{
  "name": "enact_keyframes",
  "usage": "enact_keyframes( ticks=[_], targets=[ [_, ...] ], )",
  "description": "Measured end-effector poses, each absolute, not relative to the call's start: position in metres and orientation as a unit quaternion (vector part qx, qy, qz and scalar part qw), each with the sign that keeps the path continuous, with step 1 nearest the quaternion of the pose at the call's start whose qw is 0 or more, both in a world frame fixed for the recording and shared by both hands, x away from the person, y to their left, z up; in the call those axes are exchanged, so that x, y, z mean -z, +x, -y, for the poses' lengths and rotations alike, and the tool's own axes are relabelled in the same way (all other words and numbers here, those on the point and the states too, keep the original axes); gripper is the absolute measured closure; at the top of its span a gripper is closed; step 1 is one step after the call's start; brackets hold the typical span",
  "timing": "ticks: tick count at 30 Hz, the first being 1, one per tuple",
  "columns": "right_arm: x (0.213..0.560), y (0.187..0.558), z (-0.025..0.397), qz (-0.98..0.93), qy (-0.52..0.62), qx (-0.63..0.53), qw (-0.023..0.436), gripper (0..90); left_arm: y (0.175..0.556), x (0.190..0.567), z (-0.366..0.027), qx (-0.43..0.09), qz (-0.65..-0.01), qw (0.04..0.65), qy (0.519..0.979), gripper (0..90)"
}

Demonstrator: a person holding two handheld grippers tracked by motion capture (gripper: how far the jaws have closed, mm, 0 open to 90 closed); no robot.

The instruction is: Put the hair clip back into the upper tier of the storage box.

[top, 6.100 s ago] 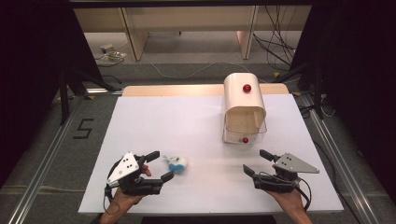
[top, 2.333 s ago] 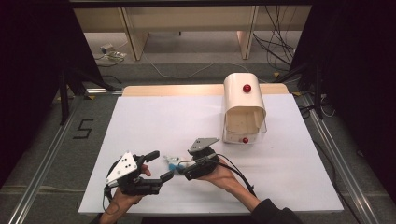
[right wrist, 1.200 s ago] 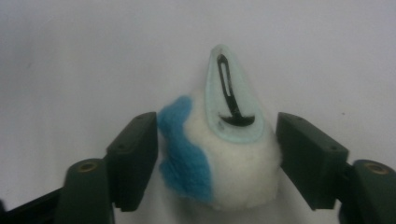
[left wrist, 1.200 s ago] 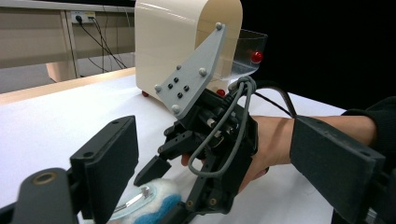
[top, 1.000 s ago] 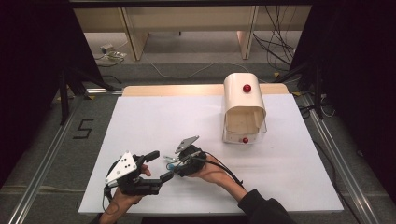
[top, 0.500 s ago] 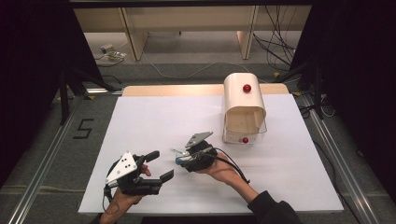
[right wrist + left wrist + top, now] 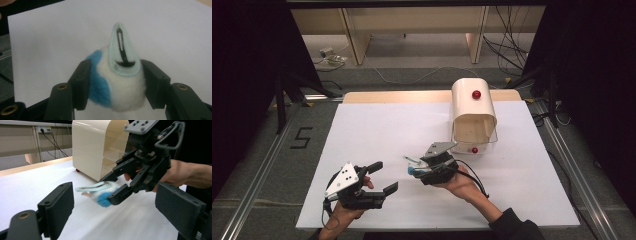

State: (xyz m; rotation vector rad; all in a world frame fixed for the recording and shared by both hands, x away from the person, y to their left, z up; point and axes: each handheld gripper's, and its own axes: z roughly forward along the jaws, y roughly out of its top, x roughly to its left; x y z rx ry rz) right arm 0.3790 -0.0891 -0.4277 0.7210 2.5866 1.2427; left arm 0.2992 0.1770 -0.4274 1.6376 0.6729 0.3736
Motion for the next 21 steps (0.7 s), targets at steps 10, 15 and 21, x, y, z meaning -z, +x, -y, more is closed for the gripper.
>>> enact_keyframes(
  ticks=[10,15,21],
  targets=[
    [0.415,0.37,0.1,-0.863,0.241,-0.436,0.087,46.5,0.299,0.427,-0.177,-0.163,-0.293,0.618,0.711,15.3],
    [0.406,0.367,0.105,-0.857,0.242,-0.445,0.092,46.5,0.299,0.427,-0.177,-0.163,-0.292,0.618,0.711,15.3],
    [0.399,0.366,0.113,-0.85,0.248,-0.454,0.096,46.6,0.299,0.427,-0.177,-0.163,-0.292,0.619,0.711,15.3]
  ],
)
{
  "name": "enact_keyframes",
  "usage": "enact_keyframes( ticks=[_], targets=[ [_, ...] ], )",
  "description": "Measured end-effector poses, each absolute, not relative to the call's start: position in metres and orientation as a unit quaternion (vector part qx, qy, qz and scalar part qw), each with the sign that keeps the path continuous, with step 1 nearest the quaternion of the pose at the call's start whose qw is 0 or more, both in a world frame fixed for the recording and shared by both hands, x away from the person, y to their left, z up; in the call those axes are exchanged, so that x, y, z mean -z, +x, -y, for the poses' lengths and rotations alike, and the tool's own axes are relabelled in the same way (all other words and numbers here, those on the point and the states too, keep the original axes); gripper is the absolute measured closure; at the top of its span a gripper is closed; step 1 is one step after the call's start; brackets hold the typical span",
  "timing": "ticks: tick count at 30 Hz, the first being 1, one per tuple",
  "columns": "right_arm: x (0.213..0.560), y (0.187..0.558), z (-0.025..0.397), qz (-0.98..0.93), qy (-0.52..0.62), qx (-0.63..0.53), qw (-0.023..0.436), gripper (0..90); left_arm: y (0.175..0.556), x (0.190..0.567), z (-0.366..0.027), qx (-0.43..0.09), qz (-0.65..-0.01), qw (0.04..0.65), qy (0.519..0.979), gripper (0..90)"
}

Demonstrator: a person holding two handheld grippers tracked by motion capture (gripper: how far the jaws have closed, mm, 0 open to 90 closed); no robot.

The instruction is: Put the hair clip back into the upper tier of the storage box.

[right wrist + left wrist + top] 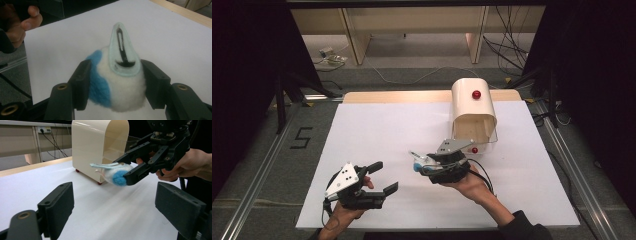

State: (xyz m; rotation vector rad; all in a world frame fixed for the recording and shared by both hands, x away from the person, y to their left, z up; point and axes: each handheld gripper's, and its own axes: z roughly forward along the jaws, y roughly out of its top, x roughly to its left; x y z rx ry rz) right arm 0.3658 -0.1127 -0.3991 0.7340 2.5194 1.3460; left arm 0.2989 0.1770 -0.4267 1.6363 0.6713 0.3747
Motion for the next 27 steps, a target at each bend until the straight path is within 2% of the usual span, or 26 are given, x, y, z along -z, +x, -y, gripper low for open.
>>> enact_keyframes(
  ticks=[27],
  targets=[
    [0.366,0.364,0.142,-0.827,0.26,-0.486,0.109,46.5,0.299,0.426,-0.177,-0.163,-0.29,0.619,0.711,15.3]
  ],
)
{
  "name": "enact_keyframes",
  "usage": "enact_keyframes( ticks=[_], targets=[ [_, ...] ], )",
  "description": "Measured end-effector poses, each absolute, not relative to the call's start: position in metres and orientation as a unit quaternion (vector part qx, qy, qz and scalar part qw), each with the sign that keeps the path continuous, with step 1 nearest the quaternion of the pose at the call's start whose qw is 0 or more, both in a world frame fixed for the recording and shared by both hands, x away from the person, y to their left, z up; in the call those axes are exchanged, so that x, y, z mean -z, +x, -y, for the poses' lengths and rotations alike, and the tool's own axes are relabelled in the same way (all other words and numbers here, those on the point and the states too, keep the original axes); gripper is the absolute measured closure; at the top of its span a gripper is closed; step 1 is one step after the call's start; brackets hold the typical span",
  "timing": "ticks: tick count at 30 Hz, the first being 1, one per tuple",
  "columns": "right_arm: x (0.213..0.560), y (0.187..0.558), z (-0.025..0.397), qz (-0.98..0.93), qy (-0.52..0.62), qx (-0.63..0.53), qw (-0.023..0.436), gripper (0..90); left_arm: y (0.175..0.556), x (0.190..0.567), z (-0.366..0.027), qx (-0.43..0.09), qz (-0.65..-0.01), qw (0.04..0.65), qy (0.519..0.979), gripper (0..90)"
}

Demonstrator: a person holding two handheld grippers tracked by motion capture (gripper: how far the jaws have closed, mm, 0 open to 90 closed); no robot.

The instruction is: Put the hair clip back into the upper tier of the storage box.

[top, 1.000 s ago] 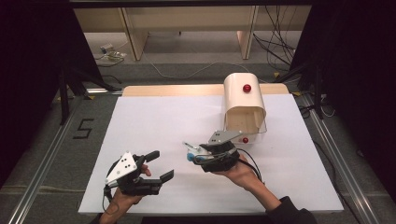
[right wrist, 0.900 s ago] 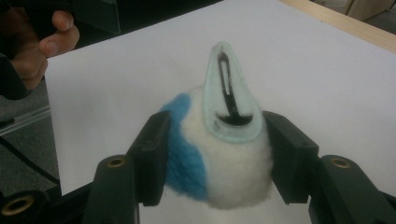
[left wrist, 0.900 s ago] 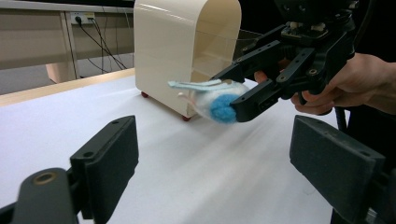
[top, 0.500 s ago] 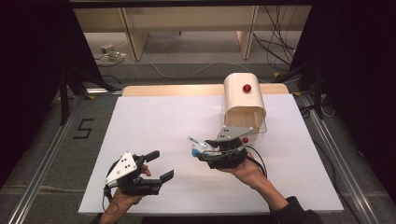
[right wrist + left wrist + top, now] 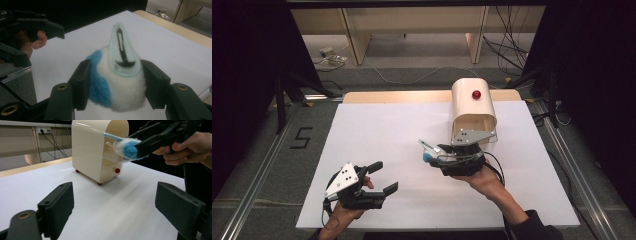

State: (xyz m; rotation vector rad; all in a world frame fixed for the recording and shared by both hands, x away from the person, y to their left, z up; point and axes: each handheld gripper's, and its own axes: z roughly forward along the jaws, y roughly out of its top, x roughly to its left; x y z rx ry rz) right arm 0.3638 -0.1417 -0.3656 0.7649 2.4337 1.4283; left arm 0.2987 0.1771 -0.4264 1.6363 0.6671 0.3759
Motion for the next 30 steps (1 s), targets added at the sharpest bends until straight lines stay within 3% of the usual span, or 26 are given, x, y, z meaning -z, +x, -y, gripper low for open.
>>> enact_keyframes(
  ticks=[30],
  targets=[
    [0.343,0.37,0.176,-0.803,0.296,-0.499,0.134,46.6,0.299,0.426,-0.177,-0.163,-0.291,0.619,0.711,15.3]
  ],
)
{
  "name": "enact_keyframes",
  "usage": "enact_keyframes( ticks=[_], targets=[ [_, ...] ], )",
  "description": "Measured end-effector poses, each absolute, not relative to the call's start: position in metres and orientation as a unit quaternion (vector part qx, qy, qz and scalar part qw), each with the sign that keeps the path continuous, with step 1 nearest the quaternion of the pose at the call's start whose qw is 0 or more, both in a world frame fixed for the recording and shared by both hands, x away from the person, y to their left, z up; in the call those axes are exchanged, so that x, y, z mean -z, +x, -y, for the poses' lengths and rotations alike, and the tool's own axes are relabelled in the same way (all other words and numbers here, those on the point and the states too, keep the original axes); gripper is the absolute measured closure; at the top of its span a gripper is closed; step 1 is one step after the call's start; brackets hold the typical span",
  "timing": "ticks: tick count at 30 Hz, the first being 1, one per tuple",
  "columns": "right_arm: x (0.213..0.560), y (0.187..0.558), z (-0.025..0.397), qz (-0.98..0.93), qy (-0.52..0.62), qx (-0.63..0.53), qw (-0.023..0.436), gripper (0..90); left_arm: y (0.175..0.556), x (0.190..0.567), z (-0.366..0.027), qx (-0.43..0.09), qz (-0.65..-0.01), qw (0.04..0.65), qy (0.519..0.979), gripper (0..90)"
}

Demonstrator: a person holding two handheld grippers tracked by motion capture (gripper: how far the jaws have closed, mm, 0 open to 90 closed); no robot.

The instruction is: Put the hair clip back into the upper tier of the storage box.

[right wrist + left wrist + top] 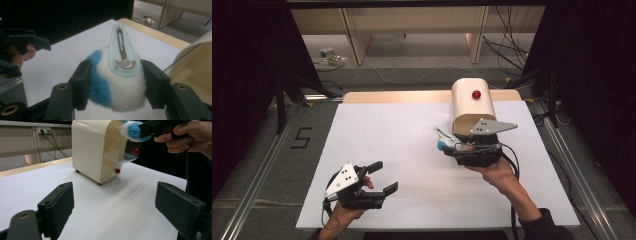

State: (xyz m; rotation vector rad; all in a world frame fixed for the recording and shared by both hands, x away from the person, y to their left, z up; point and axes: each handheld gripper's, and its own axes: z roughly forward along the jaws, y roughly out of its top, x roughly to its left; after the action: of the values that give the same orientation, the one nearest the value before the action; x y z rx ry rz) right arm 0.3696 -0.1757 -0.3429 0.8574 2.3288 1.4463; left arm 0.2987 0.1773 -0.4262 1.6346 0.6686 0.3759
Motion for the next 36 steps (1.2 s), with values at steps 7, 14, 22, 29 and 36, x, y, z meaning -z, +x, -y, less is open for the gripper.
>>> enact_keyframes(
  ticks=[7,14,22,29,36],
  targets=[
    [0.337,0.372,0.189,-0.798,0.307,-0.498,0.143,46.6,0.299,0.426,-0.177,-0.164,-0.291,0.62,0.711,15.3],
    [0.334,0.375,0.2,-0.792,0.321,-0.497,0.15,46.6,0.299,0.426,-0.177,-0.164,-0.291,0.619,0.711,15.3],
    [0.333,0.379,0.211,-0.789,0.333,-0.492,0.154,46.6,0.299,0.426,-0.177,-0.163,-0.291,0.619,0.711,15.4],
    [0.333,0.383,0.22,-0.79,0.344,-0.483,0.154,46.6,0.299,0.426,-0.177,-0.164,-0.291,0.619,0.711,15.4],
    [0.333,0.386,0.226,-0.791,0.355,-0.474,0.154,46.5,0.299,0.426,-0.178,-0.163,-0.291,0.619,0.711,15.4]
  ],
)
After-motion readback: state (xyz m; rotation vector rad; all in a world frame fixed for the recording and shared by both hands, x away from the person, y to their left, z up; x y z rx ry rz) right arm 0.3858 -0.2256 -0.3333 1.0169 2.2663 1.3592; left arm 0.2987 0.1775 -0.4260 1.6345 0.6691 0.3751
